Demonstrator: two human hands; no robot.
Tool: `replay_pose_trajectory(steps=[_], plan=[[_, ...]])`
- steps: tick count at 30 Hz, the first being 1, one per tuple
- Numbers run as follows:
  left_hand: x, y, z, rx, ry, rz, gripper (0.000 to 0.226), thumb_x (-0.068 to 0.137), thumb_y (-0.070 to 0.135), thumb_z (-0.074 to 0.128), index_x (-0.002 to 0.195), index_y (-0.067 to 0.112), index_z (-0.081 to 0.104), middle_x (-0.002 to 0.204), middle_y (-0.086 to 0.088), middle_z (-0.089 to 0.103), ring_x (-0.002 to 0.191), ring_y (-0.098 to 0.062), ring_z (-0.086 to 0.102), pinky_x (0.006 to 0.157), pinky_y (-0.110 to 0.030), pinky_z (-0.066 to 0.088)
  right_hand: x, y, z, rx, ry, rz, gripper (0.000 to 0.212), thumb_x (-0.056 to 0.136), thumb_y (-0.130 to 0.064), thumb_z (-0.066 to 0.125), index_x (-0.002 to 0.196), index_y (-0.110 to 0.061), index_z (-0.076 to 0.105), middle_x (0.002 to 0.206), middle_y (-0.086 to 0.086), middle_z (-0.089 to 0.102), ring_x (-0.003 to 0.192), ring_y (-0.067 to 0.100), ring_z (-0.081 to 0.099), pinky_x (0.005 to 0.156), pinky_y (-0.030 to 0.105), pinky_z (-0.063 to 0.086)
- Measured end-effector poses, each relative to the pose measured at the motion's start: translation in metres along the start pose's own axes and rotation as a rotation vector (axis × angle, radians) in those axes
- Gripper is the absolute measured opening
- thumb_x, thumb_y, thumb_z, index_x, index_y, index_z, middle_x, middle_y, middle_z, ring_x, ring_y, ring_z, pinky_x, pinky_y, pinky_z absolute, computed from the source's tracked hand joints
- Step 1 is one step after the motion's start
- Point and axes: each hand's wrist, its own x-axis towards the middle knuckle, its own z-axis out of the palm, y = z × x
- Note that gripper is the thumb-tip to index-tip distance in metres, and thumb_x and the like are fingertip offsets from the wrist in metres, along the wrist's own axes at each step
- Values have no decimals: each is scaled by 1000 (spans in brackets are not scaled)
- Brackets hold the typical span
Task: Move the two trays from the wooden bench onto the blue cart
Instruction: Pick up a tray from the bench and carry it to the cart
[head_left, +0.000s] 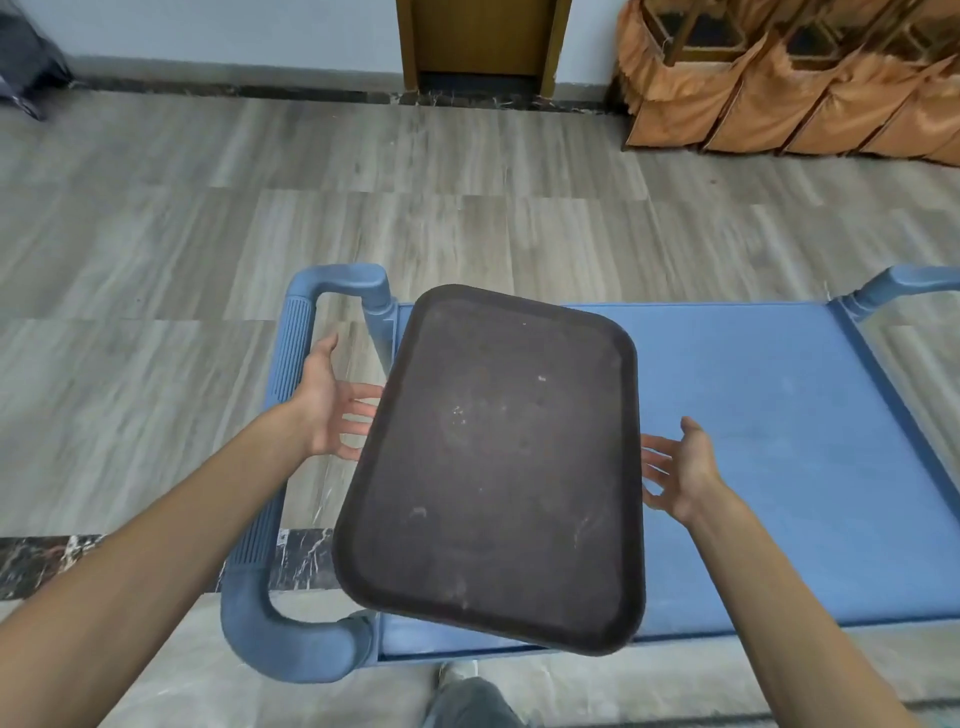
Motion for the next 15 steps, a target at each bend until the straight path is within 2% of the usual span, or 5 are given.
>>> replay_pose_trajectory(steps=[2, 5, 15], plan=[[5, -3, 0, -11, 30, -19, 101, 78, 86, 18, 115, 7, 69, 90, -14, 69, 88, -33, 62, 75, -48, 48, 5, 4, 4, -19, 3, 19, 62, 100, -56, 26, 100, -11, 69, 91, 6, 67, 83, 21, 59, 72, 39, 47], [13, -8, -2, -48, 63, -25, 99, 80, 84, 19, 118, 7, 67, 99, -16, 67, 92, -33, 62, 78, -47, 47, 10, 12, 10, -41, 0, 17, 62, 101, -55, 25, 99, -12, 68, 93, 6, 67, 86, 21, 60, 71, 39, 48], [15, -14, -7, -83, 55, -4, 94, 84, 82, 18, 118, 9, 68, 102, -16, 70, 96, -32, 64, 77, -46, 47, 18, 20, 13, -93, 35, -1, 58, 104, -52, 24, 100, -13, 67, 99, 6, 69, 93, 21, 62, 66, 39, 46]])
